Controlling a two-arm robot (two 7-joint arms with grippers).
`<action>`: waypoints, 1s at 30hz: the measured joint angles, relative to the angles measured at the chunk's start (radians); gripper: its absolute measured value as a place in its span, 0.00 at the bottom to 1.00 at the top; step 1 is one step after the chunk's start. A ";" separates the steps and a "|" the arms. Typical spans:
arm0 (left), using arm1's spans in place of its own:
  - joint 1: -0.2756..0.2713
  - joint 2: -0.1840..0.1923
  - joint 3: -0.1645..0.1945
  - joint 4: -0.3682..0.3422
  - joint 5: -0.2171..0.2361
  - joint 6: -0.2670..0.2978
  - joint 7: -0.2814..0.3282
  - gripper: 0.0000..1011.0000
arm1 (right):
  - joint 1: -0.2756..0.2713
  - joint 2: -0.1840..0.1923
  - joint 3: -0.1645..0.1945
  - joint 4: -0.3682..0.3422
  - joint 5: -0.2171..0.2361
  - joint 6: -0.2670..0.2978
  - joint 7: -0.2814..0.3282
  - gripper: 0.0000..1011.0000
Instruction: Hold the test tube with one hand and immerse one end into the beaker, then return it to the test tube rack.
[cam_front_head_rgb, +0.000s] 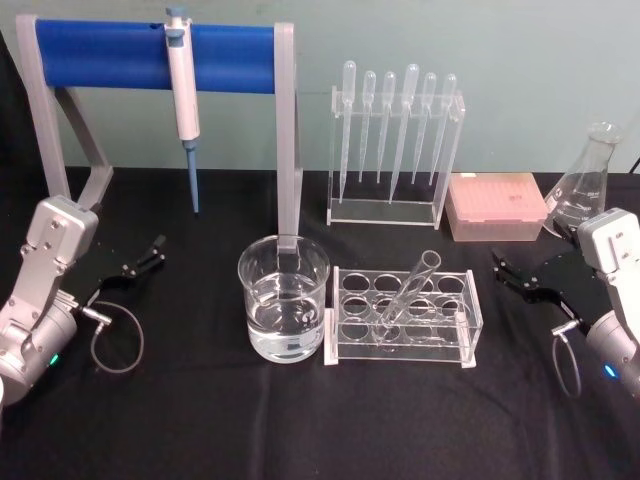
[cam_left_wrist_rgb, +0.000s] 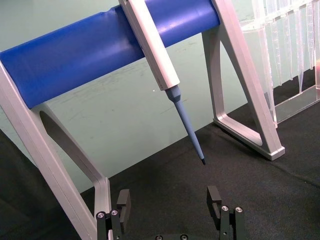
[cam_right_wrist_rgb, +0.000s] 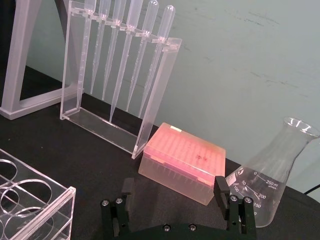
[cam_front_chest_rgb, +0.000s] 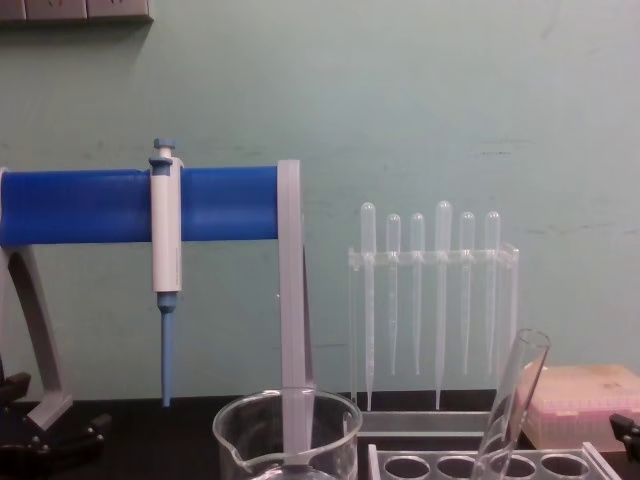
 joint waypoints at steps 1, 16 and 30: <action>0.000 0.000 0.000 0.000 0.000 0.000 0.000 0.99 | 0.000 0.000 0.000 0.000 0.000 0.000 0.000 0.99; 0.000 0.000 0.000 0.000 0.000 0.000 0.000 0.99 | 0.000 0.000 0.000 0.000 0.000 0.000 0.000 0.99; 0.000 0.000 0.000 0.000 0.000 0.000 0.000 0.99 | 0.000 0.000 0.000 0.000 0.000 0.000 0.000 0.99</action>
